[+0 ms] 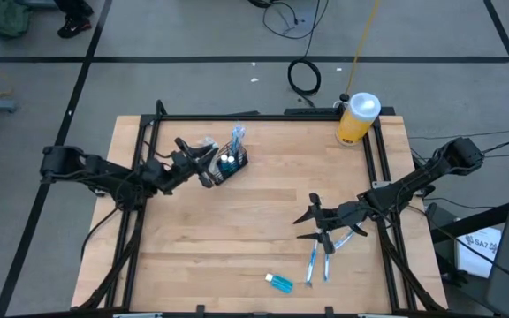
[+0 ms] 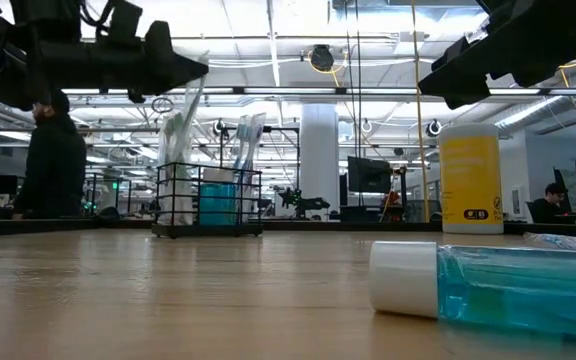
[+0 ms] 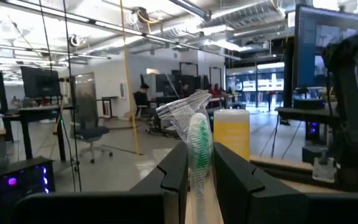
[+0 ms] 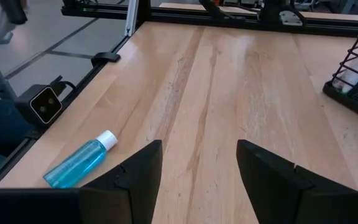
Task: Pick & Place toothbrushing station
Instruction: Put the green toothbrush into the black wire organizer, then put the mouthwash into the black wire organizer
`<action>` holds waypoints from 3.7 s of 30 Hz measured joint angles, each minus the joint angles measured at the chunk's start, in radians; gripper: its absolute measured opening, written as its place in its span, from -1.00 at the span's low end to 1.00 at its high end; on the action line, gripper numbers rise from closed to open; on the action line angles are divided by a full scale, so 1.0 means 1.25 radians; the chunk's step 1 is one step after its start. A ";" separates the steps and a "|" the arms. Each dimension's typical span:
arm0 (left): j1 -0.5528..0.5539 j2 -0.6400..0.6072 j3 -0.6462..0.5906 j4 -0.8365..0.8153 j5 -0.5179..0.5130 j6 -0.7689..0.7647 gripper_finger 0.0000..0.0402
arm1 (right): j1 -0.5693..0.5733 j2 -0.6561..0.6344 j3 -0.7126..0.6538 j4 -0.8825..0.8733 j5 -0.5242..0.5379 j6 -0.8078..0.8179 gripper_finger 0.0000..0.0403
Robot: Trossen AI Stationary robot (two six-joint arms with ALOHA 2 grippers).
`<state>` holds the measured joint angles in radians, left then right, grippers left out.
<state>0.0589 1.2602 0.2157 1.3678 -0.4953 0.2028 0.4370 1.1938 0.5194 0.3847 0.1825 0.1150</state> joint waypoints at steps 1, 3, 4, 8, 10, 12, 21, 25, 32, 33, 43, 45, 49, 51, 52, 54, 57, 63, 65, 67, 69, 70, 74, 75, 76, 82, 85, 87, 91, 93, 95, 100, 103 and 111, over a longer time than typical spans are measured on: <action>0.002 0.005 0.000 0.007 0.000 -0.002 -0.71 | 0.000 0.000 0.000 0.000 0.000 0.000 -0.01; 0.007 0.021 0.001 0.006 -0.002 -0.013 -0.71 | 0.000 0.000 0.000 0.000 0.000 0.000 -0.01; 0.009 0.032 0.001 0.001 -0.002 -0.020 -0.71 | 0.000 0.000 0.000 0.000 0.000 0.000 -0.01; 0.016 0.056 0.001 -0.002 -0.009 -0.033 -0.71 | 0.000 0.000 0.000 0.000 0.000 0.000 -0.01; 0.016 0.057 0.001 -0.014 -0.026 -0.045 -0.71 | 0.000 0.000 0.000 0.000 0.000 0.000 -0.01; 0.013 0.057 0.001 -0.029 -0.042 -0.050 -0.71 | 0.000 0.000 0.000 0.000 0.000 0.000 -0.01; -0.028 0.057 0.001 -0.115 -0.146 -0.051 -0.71 | 0.000 0.000 0.000 -0.001 0.000 0.000 -0.01; -0.055 0.056 0.002 -0.149 -0.190 -0.059 -0.71 | 0.000 0.000 0.000 -0.001 0.000 0.000 -0.01; -0.101 0.057 0.001 -0.156 -0.292 0.012 -0.72 | 0.000 0.000 0.000 -0.001 0.000 0.000 -0.01; -0.107 0.057 0.001 -0.156 -0.314 0.014 -0.72 | 0.000 0.000 0.000 -0.001 0.000 0.000 -0.01; -0.139 0.050 0.001 -0.160 -0.469 -0.041 -0.72 | 0.000 0.000 0.000 -0.001 0.000 0.000 -0.01; -0.144 0.045 0.001 -0.157 -0.454 -0.041 -0.71 | 0.000 0.000 0.000 -0.001 0.000 0.000 -0.01; -0.149 0.045 0.000 -0.160 -0.394 -0.040 -0.71 | 0.000 0.000 0.000 -0.001 0.000 0.000 -0.01; -0.149 0.045 0.001 -0.160 -0.377 -0.040 -0.71 | 0.000 0.000 0.000 -0.001 0.000 0.000 -0.01; -0.149 0.045 0.001 -0.160 -0.374 -0.040 -0.71 | 0.000 0.000 0.000 -0.001 0.000 0.000 -0.01; -0.149 0.045 0.001 -0.161 -0.373 -0.040 -0.71 | 0.000 0.000 0.000 -0.001 0.000 0.000 -0.01; -0.148 0.045 0.000 -0.180 -0.358 -0.049 -0.64 | 0.000 0.000 0.000 -0.001 0.000 -0.001 -0.01; -0.148 0.045 0.000 -0.214 -0.358 -0.101 -0.31 | 0.000 0.000 0.000 -0.001 0.000 -0.001 -0.01; -0.148 0.045 0.001 -0.213 -0.358 -0.100 -0.20 | 0.000 0.000 0.000 -0.001 0.000 -0.001 -0.01; -0.151 0.045 0.007 -0.213 -0.358 -0.085 -0.11 | 0.000 0.000 0.000 -0.001 0.000 0.000 -0.01; -0.158 0.043 0.022 -0.213 -0.359 -0.051 -0.04 | 0.000 0.000 0.000 -0.001 0.000 -0.001 -0.01; -0.162 0.039 0.029 -0.214 -0.360 -0.032 -0.02 | 0.000 0.000 0.000 -0.001 0.000 -0.001 -0.01; -0.194 0.031 0.072 -0.212 -0.396 0.026 0.04 | 0.000 0.000 0.000 -0.001 0.000 0.000 -0.01; -0.204 0.031 0.084 -0.217 -0.416 0.050 0.04 | 0.000 0.000 0.000 -0.001 0.000 -0.001 -0.01; -0.214 0.031 0.096 -0.219 -0.439 0.076 0.04 | 0.000 0.000 0.000 -0.001 0.000 -0.001 -0.01; -0.270 0.031 0.154 -0.219 -0.666 0.177 0.04 | 0.000 0.000 0.000 -0.001 0.000 0.000 -0.01; -0.308 0.031 0.181 -0.219 -0.744 0.233 0.03 | 0.000 0.000 0.000 -0.001 0.000 0.000 -0.01; -0.340 0.031 0.203 -0.218 -0.763 0.263 0.01 | 0.000 0.000 0.000 -0.001 0.000 0.000 -0.01; -0.412 0.031 0.243 -0.219 -0.753 0.276 -0.02 | 0.000 0.000 0.000 -0.001 0.000 -0.001 -0.01; -0.447 0.031 0.261 -0.237 -0.750 0.267 -0.04 | 0.000 0.000 0.001 -0.001 0.000 0.000 -0.01; -0.481 0.033 0.276 -0.271 -0.750 0.239 -0.06 | 0.000 0.000 0.001 -0.001 0.000 0.000 -0.01; -0.554 0.033 0.287 -0.340 -0.680 0.133 -0.07 | 0.000 0.000 0.001 -0.001 0.000 0.000 -0.01; -0.576 0.033 0.287 -0.398 -0.543 0.025 -0.07 | 0.000 0.000 0.001 -0.001 0.000 -0.001 -0.01; -0.547 0.053 0.287 -0.523 -0.153 -0.289 -0.07 | 0.000 0.000 0.001 0.000 0.000 0.000 -0.01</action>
<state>-0.6243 1.3270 0.5747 0.7139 -0.6868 -0.1587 0.4370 1.1938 0.5201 0.3843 0.1825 0.1146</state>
